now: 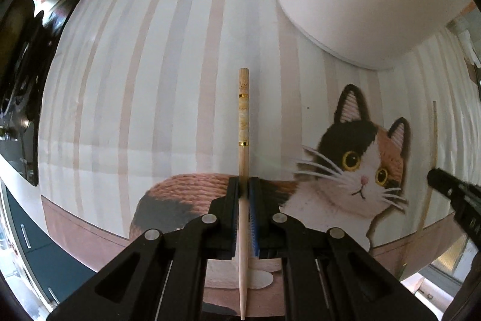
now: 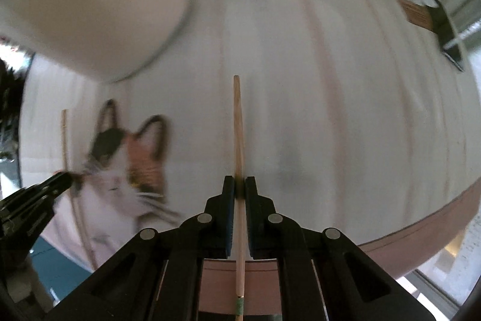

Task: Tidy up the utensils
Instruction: 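Lift and carry the left tool's chopstick toward the holder while the right tool carries its own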

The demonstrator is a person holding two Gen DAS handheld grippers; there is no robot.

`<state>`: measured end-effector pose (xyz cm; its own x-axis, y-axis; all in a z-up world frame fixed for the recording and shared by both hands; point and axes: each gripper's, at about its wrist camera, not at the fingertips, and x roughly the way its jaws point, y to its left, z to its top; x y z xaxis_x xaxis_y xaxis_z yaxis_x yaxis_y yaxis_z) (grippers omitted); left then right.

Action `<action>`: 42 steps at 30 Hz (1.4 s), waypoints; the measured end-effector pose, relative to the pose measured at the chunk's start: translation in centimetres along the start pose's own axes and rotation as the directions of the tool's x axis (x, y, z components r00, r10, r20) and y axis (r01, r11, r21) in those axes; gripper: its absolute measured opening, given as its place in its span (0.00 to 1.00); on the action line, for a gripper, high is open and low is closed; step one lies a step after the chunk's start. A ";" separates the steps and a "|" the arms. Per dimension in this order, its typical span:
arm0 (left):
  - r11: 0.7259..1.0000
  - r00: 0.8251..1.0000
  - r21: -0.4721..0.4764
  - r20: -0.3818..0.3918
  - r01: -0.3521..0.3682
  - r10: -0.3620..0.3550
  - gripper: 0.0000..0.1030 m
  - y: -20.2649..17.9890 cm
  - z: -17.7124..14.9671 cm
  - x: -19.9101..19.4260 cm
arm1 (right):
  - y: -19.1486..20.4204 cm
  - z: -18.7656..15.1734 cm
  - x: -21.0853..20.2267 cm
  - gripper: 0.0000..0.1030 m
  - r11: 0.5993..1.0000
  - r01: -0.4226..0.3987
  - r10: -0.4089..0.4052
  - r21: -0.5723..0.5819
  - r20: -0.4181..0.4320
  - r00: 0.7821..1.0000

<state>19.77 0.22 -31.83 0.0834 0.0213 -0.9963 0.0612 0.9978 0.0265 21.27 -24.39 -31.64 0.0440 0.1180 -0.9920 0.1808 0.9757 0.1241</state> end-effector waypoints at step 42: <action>0.999 0.981 0.003 0.191 -0.038 0.037 0.04 0.5 4.7 -5.1 | 8.9 0.1 0.4 0.07 0.981 0.125 -0.111 -0.151 0.099 0.989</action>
<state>24.00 0.30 -26.39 0.2736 0.0457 -0.9608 0.0609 0.9960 0.0647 23.00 -15.71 -30.95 0.1206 -0.0099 -0.9927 0.0342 0.9994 -0.0058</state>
